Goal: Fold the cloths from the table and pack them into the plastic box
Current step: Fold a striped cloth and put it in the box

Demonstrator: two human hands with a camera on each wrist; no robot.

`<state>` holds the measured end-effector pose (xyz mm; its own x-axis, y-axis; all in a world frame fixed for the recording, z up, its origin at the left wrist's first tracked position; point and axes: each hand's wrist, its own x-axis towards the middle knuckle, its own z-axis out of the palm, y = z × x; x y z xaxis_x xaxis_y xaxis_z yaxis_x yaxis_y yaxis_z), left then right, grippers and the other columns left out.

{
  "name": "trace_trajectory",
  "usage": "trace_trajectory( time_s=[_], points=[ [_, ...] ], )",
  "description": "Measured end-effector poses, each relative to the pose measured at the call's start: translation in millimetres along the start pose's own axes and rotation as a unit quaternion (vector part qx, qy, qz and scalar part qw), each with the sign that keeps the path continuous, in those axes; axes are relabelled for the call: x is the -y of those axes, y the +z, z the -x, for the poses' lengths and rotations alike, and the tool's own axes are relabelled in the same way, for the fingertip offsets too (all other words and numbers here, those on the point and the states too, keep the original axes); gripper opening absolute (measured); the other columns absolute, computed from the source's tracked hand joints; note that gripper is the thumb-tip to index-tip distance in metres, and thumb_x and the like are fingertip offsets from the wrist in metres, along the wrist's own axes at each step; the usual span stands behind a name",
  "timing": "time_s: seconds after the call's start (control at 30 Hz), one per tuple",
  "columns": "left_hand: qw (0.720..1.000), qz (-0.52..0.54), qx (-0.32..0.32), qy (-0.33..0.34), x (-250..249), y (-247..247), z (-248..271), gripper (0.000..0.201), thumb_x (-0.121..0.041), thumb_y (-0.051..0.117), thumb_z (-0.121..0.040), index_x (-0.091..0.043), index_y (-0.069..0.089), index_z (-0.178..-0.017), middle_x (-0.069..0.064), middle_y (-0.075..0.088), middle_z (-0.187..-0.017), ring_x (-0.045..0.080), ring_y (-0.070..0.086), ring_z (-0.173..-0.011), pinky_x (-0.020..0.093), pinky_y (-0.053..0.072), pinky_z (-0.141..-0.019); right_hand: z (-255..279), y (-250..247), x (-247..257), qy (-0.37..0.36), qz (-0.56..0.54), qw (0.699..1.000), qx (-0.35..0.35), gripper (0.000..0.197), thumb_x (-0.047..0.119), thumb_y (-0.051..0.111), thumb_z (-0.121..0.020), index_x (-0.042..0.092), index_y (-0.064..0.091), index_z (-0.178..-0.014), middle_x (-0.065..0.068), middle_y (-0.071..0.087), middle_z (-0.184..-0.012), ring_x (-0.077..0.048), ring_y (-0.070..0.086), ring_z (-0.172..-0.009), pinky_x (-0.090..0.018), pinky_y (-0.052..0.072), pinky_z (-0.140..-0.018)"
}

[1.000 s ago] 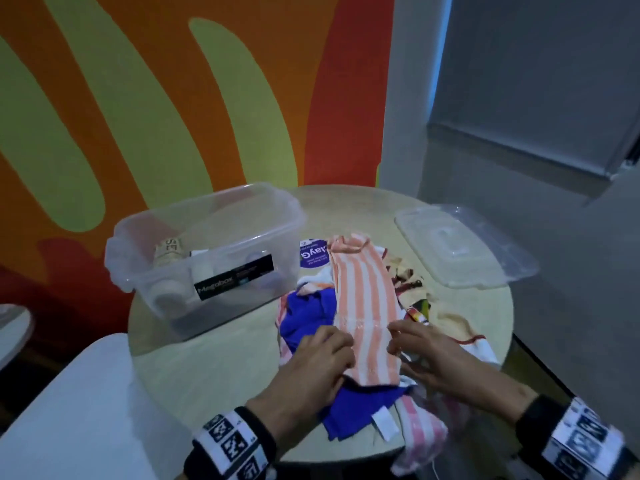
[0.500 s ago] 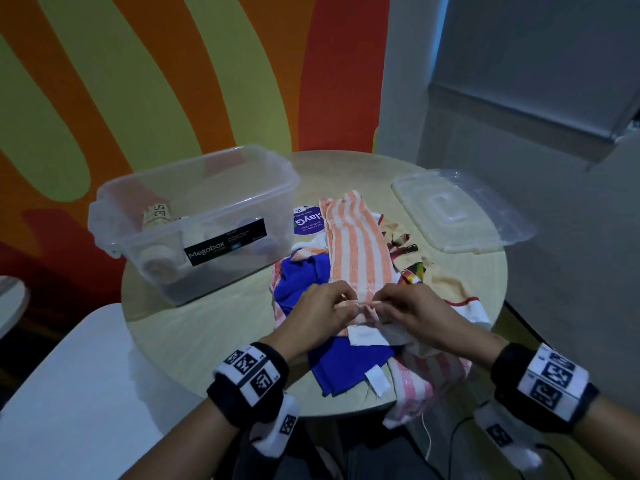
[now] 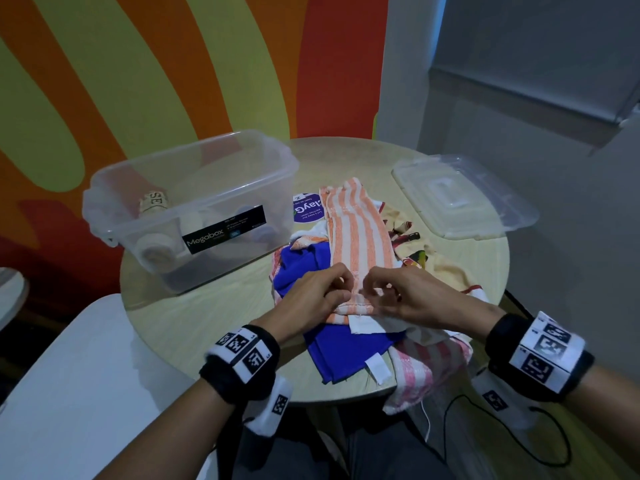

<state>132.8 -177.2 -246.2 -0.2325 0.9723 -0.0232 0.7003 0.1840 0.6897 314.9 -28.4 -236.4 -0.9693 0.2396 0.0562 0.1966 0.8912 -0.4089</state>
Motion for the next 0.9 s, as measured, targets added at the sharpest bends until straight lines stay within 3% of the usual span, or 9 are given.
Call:
trace_trajectory(
  time_s=[0.1, 0.23, 0.37, 0.57, 0.67, 0.77, 0.9],
  points=[
    [1.000, -0.010, 0.021, 0.012, 1.9, -5.2, 3.0, 0.011, -0.031, 0.069, -0.097, -0.023, 0.064, -0.103, -0.008, 0.063, -0.105, 0.009, 0.059, -0.097, 0.033, 0.055, -0.084, 1.6, 1.7, -5.4, 0.016, -0.007, 1.000, -0.009, 0.010, 0.026, 0.070, -0.095, 0.019, 0.071, -0.102, 0.008, 0.067, -0.092, -0.008, 0.060, -0.079, -0.037, 0.053, -0.071],
    [0.997, -0.058, 0.041, 0.018, 2.0, -11.8, 0.7, 0.013, -0.027, 0.072, -0.095, -0.016, 0.067, -0.098, -0.006, 0.063, -0.101, 0.009, 0.058, -0.093, 0.029, 0.053, -0.080, -1.9, 1.0, -15.0, 0.063, -0.077, 0.995, 0.015, 0.024, 0.038, 0.075, -0.090, 0.016, 0.070, -0.081, 0.005, 0.063, -0.070, -0.007, 0.053, -0.060, -0.024, 0.040, -0.054],
    [0.996, -0.075, 0.044, 0.004, 3.3, -12.1, -3.4, 0.008, -0.027, 0.065, -0.099, -0.021, 0.062, -0.096, -0.005, 0.064, -0.098, 0.011, 0.060, -0.092, 0.036, 0.056, -0.081, -0.6, 0.1, -20.1, 0.105, -0.167, 0.980, 0.001, 0.022, 0.029, 0.071, -0.095, 0.013, 0.074, -0.081, 0.005, 0.073, -0.072, -0.005, 0.066, -0.065, -0.016, 0.047, -0.060],
    [0.997, -0.058, 0.032, -0.029, 0.5, -12.7, -7.3, 0.002, -0.025, 0.062, -0.101, -0.025, 0.062, -0.103, -0.006, 0.064, -0.104, 0.012, 0.060, -0.093, 0.036, 0.057, -0.081, -0.5, 5.9, -19.7, 0.126, -0.248, 0.960, -0.042, 0.005, 0.010, 0.072, -0.093, 0.012, 0.070, -0.097, -0.007, 0.076, -0.081, -0.024, 0.073, -0.074, -0.033, 0.058, -0.070],
    [0.997, -0.045, 0.036, -0.048, 4.6, -14.7, -3.9, 0.012, -0.028, 0.066, -0.099, -0.026, 0.067, -0.111, -0.006, 0.065, -0.107, 0.013, 0.064, -0.093, 0.036, 0.061, -0.079, 4.2, 2.9, -19.9, 0.126, -0.287, 0.949, 0.015, 0.007, 0.010, 0.072, -0.093, 0.011, 0.075, -0.100, -0.010, 0.077, -0.087, -0.020, 0.071, -0.075, -0.027, 0.058, -0.070],
    [0.996, -0.029, 0.068, -0.046, 5.8, -17.2, 3.1, 0.015, -0.028, 0.066, -0.100, -0.021, 0.072, -0.111, -0.007, 0.070, -0.108, 0.012, 0.068, -0.097, 0.036, 0.061, -0.084, 7.8, -0.7, -16.7, 0.114, -0.274, 0.952, 0.077, 0.009, 0.016, 0.071, -0.095, 0.013, 0.079, -0.097, -0.004, 0.078, -0.092, -0.021, 0.072, -0.084, -0.029, 0.056, -0.073],
    [0.994, -0.047, 0.080, -0.050, 4.5, -15.6, 5.5, 0.015, -0.027, 0.062, -0.102, -0.018, 0.073, -0.107, -0.005, 0.071, -0.107, 0.010, 0.066, -0.096, 0.039, 0.060, -0.087, 1.5, 5.8, -11.3, 0.124, -0.186, 0.973, 0.060, 0.006, 0.017, 0.069, -0.096, 0.017, 0.074, -0.092, 0.001, 0.076, -0.084, -0.016, 0.071, -0.079, -0.034, 0.056, -0.074]
  ],
)
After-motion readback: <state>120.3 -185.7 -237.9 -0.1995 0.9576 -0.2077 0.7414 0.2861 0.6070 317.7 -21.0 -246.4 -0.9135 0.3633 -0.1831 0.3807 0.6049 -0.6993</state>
